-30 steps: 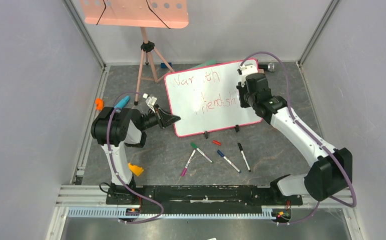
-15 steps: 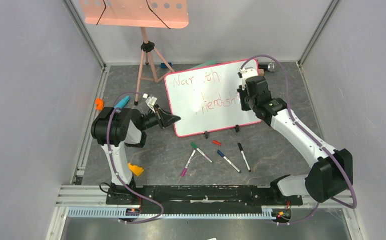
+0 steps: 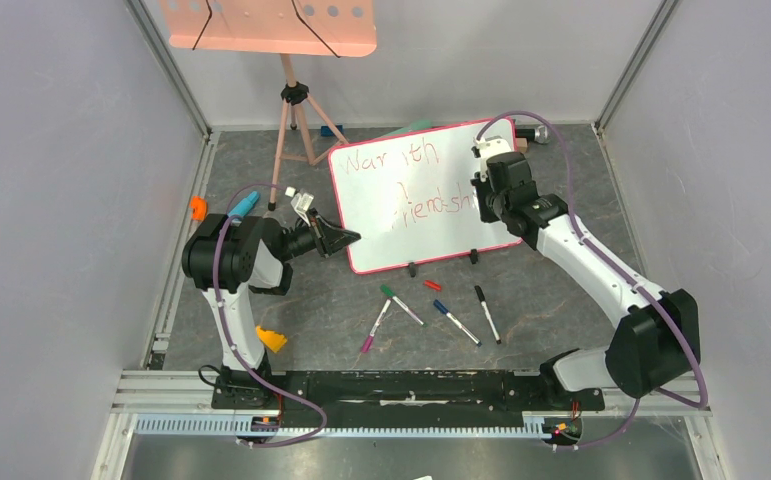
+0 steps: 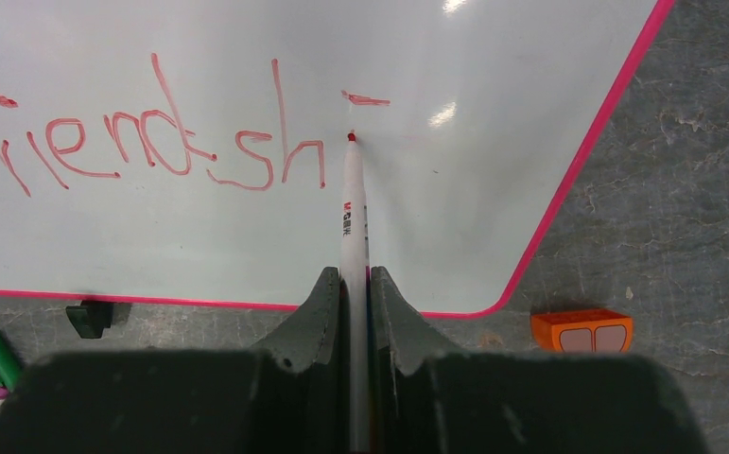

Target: Write a sentence on the whiteboard

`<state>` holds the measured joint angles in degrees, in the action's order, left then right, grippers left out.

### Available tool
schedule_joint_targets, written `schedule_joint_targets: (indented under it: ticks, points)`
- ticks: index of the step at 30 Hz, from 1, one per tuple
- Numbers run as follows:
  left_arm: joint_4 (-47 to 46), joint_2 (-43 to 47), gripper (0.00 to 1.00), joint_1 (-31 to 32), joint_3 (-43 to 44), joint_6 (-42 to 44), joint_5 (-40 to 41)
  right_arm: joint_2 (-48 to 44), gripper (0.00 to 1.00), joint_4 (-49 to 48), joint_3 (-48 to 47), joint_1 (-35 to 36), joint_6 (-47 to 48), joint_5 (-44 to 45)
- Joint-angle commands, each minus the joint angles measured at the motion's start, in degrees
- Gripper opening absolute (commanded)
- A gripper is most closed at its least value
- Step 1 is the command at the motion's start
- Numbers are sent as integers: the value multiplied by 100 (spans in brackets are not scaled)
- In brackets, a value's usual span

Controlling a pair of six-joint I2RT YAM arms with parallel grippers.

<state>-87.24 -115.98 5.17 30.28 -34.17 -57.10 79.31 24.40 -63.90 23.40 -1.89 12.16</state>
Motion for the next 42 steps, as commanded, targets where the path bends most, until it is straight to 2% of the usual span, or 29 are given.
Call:
schedule_joint_targets:
  ticks: [1,13,26,34,42]
  points:
    - [-197,-189,3,-104,70,623,665,72,0,-114,-194,-37,31,104]
    - [-197,-179,3,-104,67,640,673,-358,0,-67,787,-37,-139,-237]
    - [-197,-191,3,-104,69,631,692,-445,0,170,-152,-47,-27,-94]
    - [-197,-186,3,-104,71,647,683,-321,0,163,-272,-151,22,378]
    - [-197,-180,3,-103,79,645,673,-140,0,57,-334,-284,-29,230]
